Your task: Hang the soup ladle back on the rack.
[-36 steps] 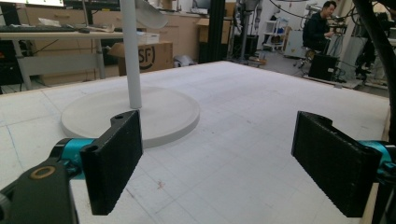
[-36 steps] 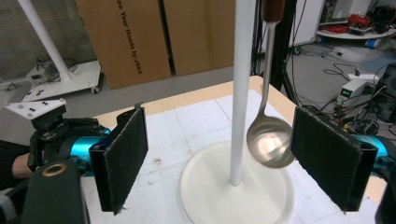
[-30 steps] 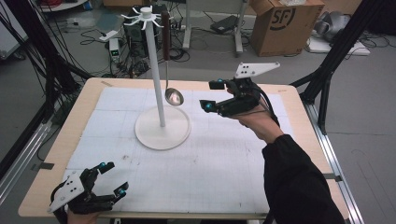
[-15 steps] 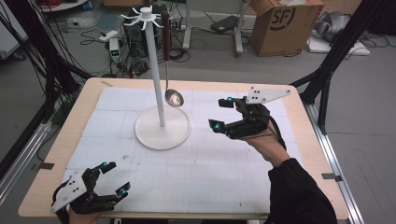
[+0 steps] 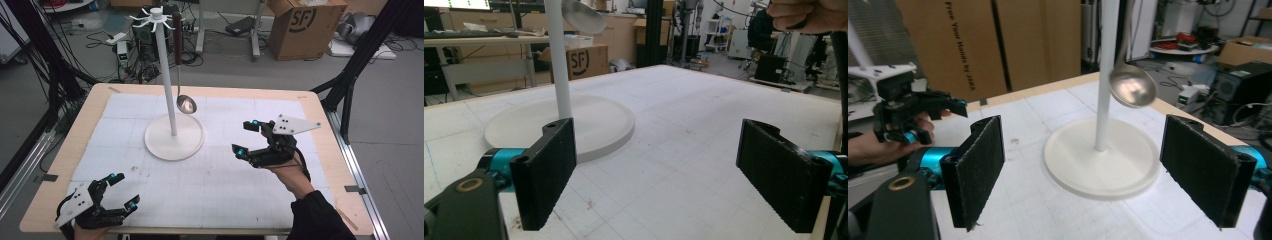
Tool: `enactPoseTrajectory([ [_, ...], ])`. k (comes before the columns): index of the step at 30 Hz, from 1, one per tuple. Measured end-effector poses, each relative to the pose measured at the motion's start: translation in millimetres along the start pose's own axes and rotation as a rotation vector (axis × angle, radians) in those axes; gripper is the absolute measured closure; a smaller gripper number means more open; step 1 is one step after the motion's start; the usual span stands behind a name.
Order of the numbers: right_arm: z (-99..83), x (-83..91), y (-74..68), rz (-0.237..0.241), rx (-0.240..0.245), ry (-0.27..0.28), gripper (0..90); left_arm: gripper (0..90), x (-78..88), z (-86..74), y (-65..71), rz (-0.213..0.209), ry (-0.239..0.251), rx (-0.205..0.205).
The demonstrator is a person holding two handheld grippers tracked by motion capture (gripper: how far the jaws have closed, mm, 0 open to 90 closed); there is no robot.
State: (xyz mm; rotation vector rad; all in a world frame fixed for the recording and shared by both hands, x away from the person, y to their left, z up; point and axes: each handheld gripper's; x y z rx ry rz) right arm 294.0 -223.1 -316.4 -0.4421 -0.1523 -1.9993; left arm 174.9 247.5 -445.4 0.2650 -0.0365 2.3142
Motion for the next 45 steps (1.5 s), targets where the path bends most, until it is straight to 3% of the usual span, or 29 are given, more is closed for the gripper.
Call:
enactPoseTrajectory([
  [12, -35.4, 7.5, -17.8, -0.071, 0.012, 0.0, 15.3, 17.0, -2.0, 0.5, 1.2, 0.003, 0.0, -0.005],
  [22, -62.9, 12.4, -26.5, -0.088, -0.019, 0.02, 15.3, 16.9, -2.1, 0.4, 0.3, 0.01, 0.002, -0.005],
  [28, -76.9, 16.3, -37.5, -0.114, -0.001, 0.013, 15.4, 16.9, -3.3, 0.6, -0.1, 0.012, 0.005, -0.002],
  [34, -92.6, 23.0, -49.4, -0.136, -0.008, 0.04, 15.4, 17.0, -6.1, 1.3, 0.1, 0.007, 0.008, 0.004],
  [45, -110.2, 26.8, -54.4, -0.165, -0.021, 0.055, 15.4, 17.0, -4.3, 1.7, 2.4, 0.005, 0.017, 0.002],
])
Point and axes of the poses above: each handheld gripper's, and its own axes: x roughly backward along the jaws, z roughly out of its top, y roughly to its right, and after that the axes turned 7 degrees about -y, right-handed
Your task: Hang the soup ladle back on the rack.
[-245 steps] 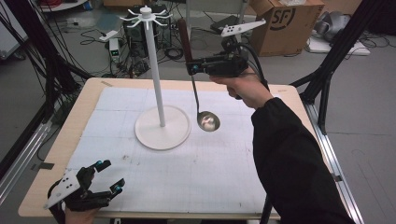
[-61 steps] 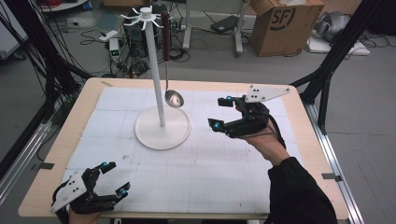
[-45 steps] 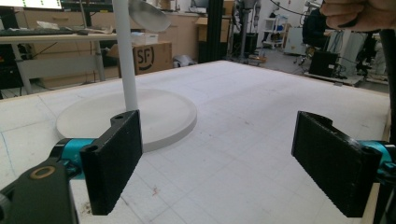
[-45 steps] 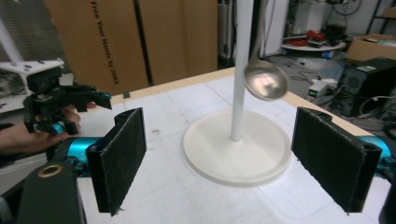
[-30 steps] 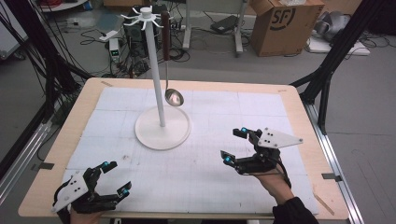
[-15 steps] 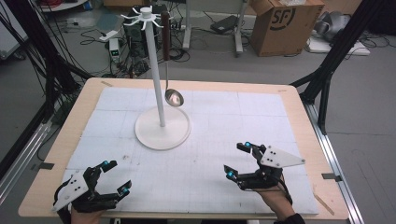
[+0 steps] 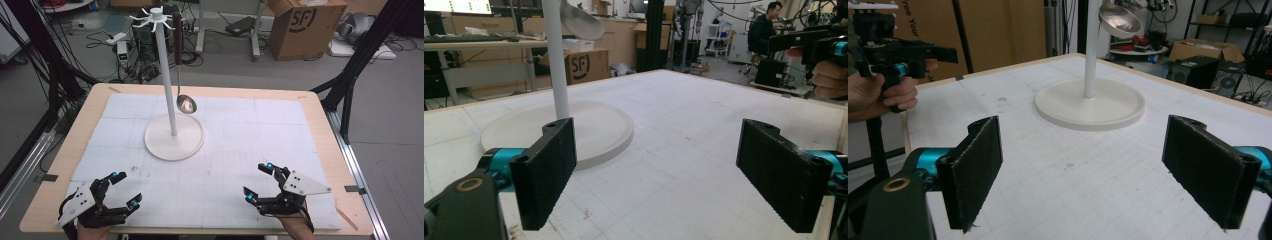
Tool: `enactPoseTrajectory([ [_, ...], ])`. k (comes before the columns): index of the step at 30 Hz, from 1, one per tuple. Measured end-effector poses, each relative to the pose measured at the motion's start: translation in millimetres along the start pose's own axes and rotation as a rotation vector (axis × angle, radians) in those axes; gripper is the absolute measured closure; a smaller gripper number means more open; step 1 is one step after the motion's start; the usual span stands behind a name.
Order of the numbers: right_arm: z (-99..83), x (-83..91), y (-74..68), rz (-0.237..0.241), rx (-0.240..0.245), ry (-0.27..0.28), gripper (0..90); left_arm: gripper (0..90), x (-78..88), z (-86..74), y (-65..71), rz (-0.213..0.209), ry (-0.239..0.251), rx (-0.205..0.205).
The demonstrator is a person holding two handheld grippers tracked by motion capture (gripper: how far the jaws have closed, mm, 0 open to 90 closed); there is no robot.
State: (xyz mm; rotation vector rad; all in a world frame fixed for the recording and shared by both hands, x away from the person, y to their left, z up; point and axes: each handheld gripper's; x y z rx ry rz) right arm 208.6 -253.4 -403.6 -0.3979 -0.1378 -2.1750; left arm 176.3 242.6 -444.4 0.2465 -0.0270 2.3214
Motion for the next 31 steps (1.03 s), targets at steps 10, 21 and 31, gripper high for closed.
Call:
enactPoseTrajectory([
  [10, -11.4, 2.7, 0.6, -0.02, -0.022, 0.027, 15.4, 17.0, 2.3, -1.5, 3.3, -0.001, 0.002, -0.009],
  [21, -10.7, 0.2, 1.1, -0.022, -0.019, 0.044, 15.4, 17.0, 1.5, -4.7, 4.4, -0.003, -0.005, -0.014],
  [31, -11.7, -2.3, 0.5, -0.022, -0.024, 0.041, 15.4, 17.0, 3.0, -6.3, 2.7, -0.002, 0.001, 0.0],
])
Point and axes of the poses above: each handheld gripper's, and its own axes: x roughly backward along the jaws, z roughly out of its top, y roughly to its right, and after that the axes turned 7 degrees about -y, right-handed
